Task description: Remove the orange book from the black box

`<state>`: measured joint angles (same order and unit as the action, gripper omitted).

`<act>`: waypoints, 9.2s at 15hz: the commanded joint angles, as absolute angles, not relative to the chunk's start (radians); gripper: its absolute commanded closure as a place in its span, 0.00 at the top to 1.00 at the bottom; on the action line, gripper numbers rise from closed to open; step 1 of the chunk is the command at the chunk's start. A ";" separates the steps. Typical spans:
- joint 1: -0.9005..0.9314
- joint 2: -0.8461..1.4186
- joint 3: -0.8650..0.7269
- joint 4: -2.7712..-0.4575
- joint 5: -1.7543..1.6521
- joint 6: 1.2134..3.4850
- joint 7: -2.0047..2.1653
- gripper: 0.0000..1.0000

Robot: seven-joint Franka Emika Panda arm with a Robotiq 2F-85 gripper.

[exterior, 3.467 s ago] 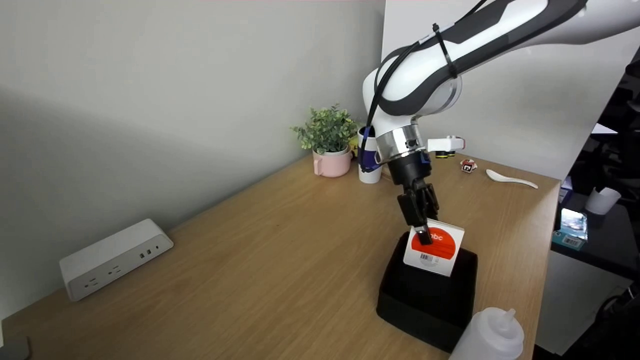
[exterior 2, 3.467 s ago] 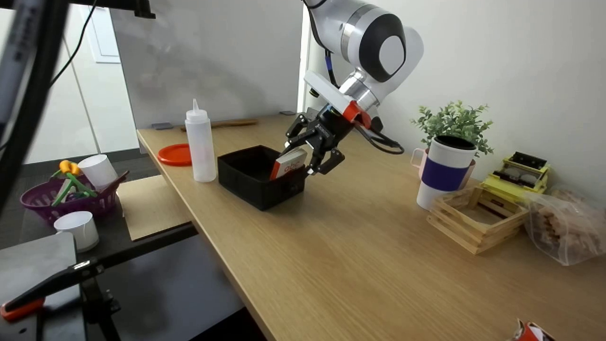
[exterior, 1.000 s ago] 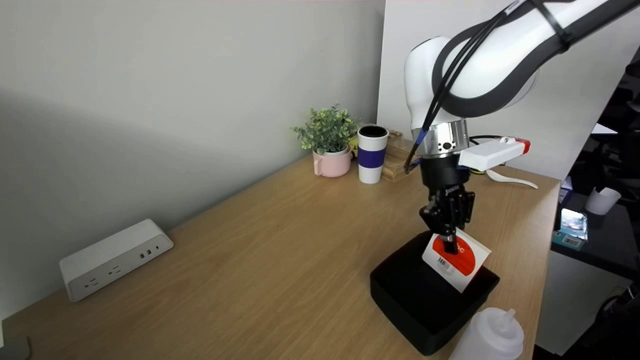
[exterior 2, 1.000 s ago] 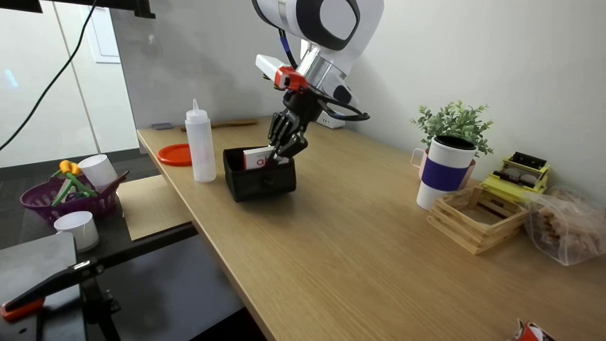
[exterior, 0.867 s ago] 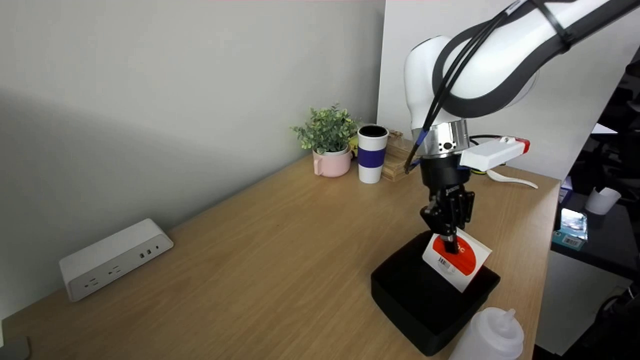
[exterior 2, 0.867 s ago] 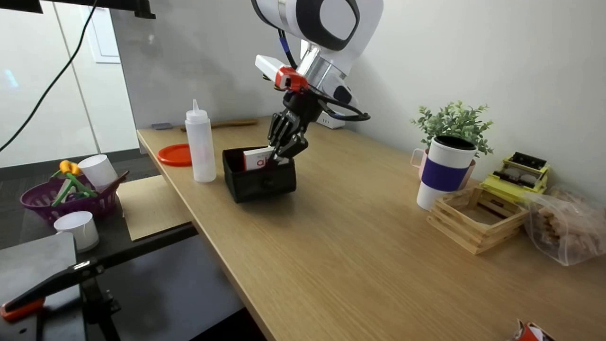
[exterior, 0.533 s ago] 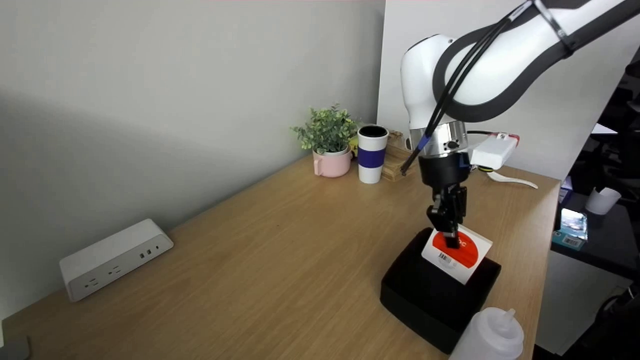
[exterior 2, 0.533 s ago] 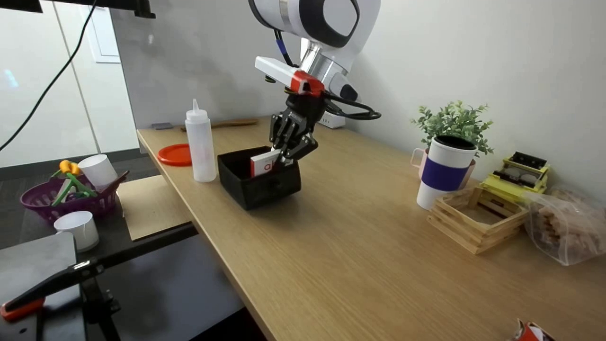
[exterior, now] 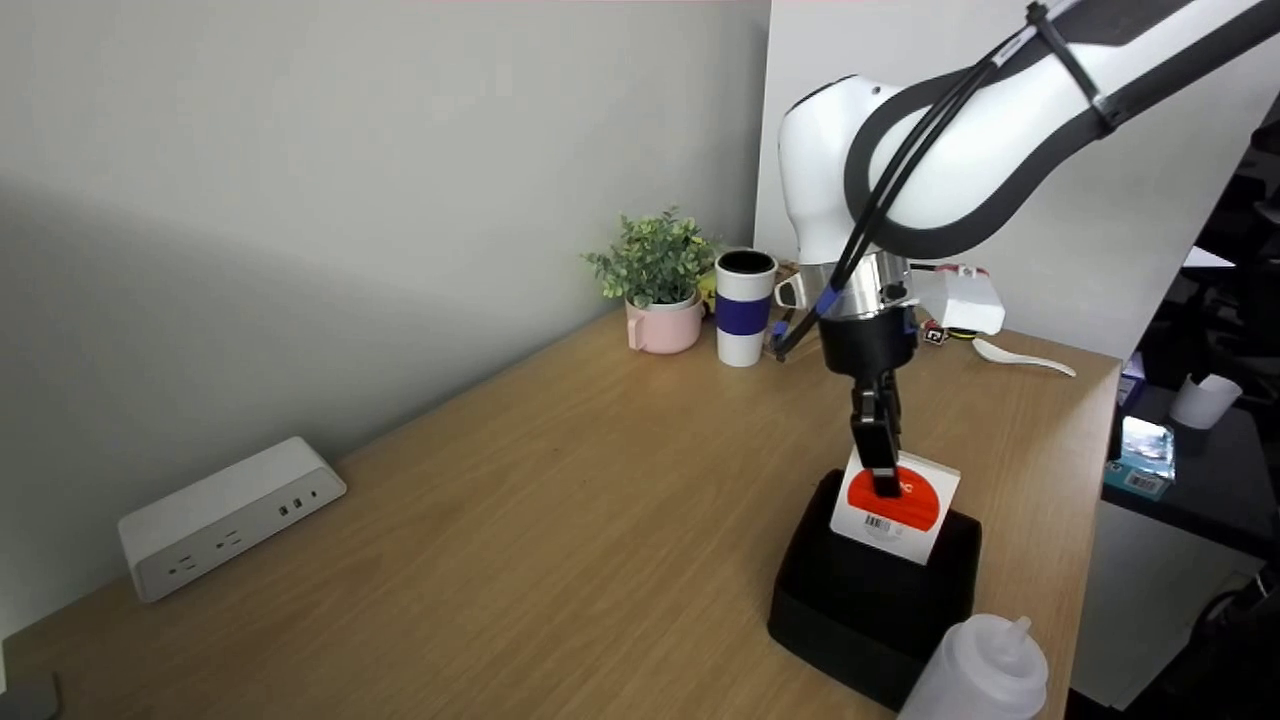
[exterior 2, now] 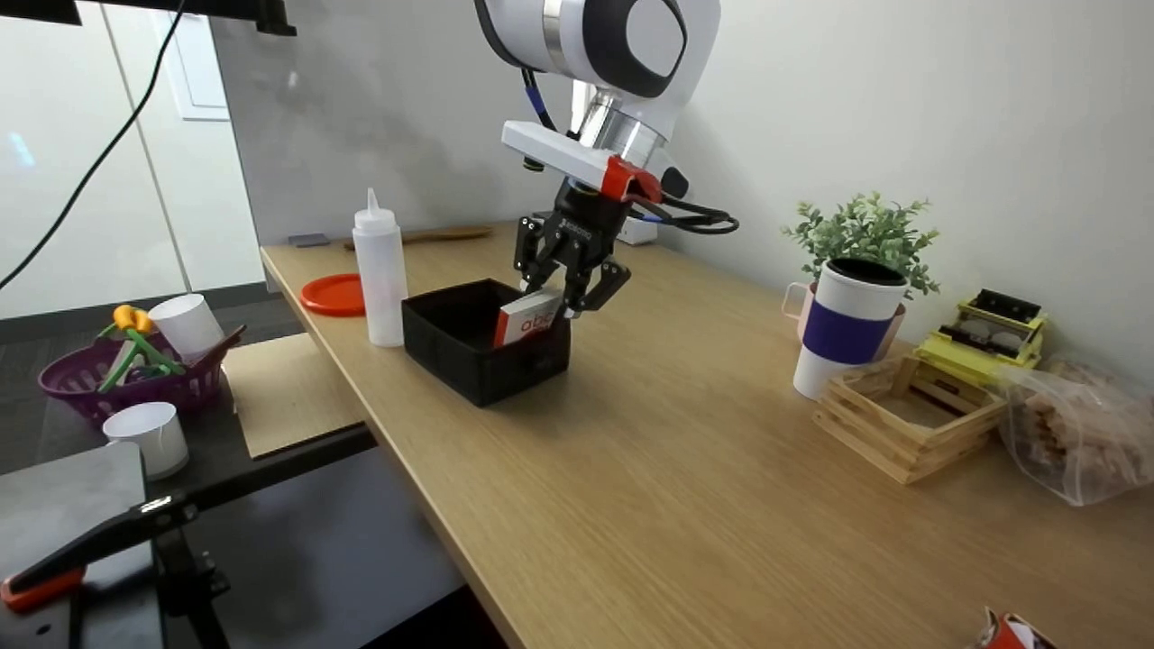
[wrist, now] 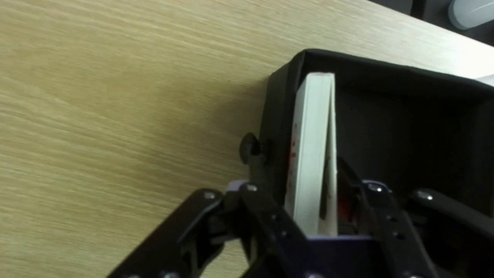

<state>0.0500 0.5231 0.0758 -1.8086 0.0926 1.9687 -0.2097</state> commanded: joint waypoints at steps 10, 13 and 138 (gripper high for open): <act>0.039 0.511 0.099 -1.841 0.131 1.985 -0.168 1.00; 0.039 0.506 0.097 -1.860 0.158 1.987 -0.147 1.00; -0.022 0.601 0.014 -1.696 0.054 1.656 -0.159 0.04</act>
